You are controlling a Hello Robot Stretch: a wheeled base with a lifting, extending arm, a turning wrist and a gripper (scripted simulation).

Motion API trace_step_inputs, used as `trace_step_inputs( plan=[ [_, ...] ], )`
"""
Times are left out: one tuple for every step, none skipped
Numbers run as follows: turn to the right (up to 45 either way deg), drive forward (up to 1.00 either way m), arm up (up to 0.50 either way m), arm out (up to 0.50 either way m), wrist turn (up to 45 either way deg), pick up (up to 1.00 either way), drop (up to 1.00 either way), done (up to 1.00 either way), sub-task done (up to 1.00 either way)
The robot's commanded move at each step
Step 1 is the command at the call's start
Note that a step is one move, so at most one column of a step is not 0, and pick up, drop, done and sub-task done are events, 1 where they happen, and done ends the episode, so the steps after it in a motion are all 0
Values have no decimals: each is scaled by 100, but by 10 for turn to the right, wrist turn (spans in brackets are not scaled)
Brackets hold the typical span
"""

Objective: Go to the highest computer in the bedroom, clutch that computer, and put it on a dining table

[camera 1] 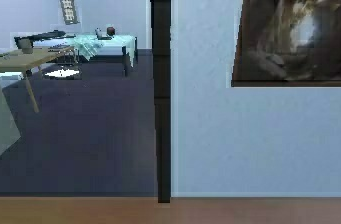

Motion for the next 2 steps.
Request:
trace_step_inputs(
  plan=[
    [-300, 0, 0, 0, 0, 0, 0, 0, 0],
    [0, 100, 0, 0, 0, 0, 0, 0, 0]
  ],
)
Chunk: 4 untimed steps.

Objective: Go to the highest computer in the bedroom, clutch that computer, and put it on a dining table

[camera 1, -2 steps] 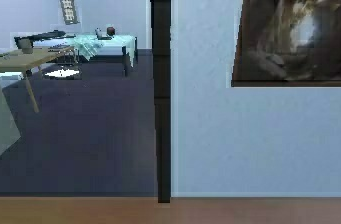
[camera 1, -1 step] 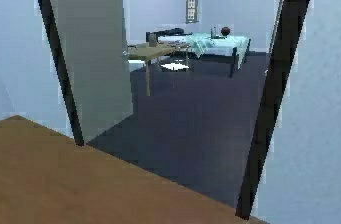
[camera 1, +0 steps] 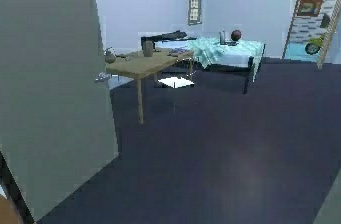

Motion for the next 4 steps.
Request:
trace_step_inputs(
  plan=[
    [-180, 0, 0, 0, 0, 0, 0, 0, 0],
    [0, 15, 0, 0, 0, 0, 0, 0, 0],
    [330, 0, 0, 0, 0, 0, 0, 0, 0],
    [0, 100, 0, 0, 0, 0, 0, 0, 0]
  ],
)
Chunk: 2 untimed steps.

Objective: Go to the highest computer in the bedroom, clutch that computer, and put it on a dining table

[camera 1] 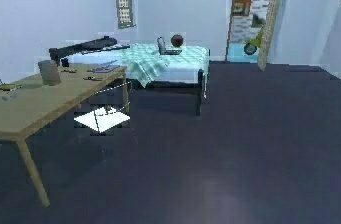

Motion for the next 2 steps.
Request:
trace_step_inputs(
  plan=[
    [0, 100, 0, 0, 0, 0, 0, 0, 0],
    [60, 0, 0, 0, 0, 0, 0, 0, 0]
  ],
)
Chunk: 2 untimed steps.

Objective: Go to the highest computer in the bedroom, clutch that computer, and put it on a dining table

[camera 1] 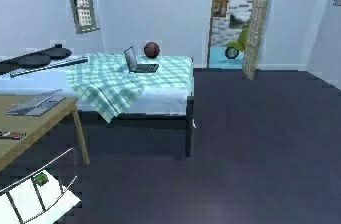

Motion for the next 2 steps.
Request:
trace_step_inputs(
  plan=[
    [0, 60, 0, 0, 0, 0, 0, 0, 0],
    [30, 0, 0, 0, 0, 0, 0, 0, 0]
  ],
)
